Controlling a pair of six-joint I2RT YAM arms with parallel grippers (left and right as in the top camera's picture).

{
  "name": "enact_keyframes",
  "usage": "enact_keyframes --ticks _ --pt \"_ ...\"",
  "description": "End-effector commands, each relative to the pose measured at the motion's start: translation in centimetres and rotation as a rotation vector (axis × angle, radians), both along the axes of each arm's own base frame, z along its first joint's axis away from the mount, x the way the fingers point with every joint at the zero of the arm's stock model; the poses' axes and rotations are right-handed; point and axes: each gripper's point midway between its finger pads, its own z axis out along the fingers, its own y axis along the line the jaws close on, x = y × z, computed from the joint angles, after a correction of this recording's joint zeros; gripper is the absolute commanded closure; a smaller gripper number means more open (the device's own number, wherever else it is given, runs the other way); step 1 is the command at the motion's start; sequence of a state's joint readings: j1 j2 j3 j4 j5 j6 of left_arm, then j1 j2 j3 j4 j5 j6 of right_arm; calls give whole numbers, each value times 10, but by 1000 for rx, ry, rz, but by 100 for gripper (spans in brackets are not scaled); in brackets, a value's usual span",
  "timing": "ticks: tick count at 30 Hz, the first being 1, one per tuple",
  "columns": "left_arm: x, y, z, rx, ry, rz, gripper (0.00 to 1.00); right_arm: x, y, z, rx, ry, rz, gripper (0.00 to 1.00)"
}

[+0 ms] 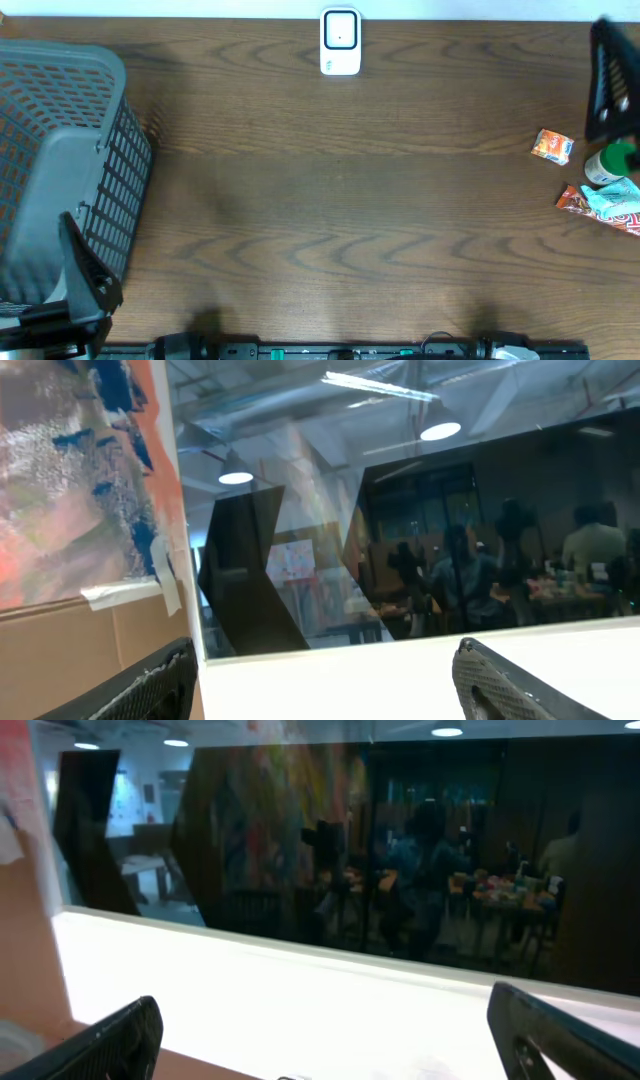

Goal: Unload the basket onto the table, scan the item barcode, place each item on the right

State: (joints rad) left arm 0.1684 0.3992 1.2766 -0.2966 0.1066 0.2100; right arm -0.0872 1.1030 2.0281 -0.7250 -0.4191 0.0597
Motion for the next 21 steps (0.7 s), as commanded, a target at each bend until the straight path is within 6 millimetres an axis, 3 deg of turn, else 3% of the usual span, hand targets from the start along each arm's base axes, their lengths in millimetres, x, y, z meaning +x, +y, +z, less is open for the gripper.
enact_keyframes --ticks 1,5,10,16,21 --pt "2 -3 -3 5 7 -15 18 -24 6 -9 -52 -41 9 1" --pt "4 -2 -9 3 19 -15 18 -44 1 -33 -72 -93 -43 1" --pt "-1 -3 -12 5 7 -15 18 -89 0 -62 -47 -233 -58 1" --pt "-23 -6 -9 14 -44 -4 18 -141 -6 -77 36 -348 -85 1" --pt "-51 -9 -6 29 -109 41 18 -167 -5 -80 89 -382 -66 1"
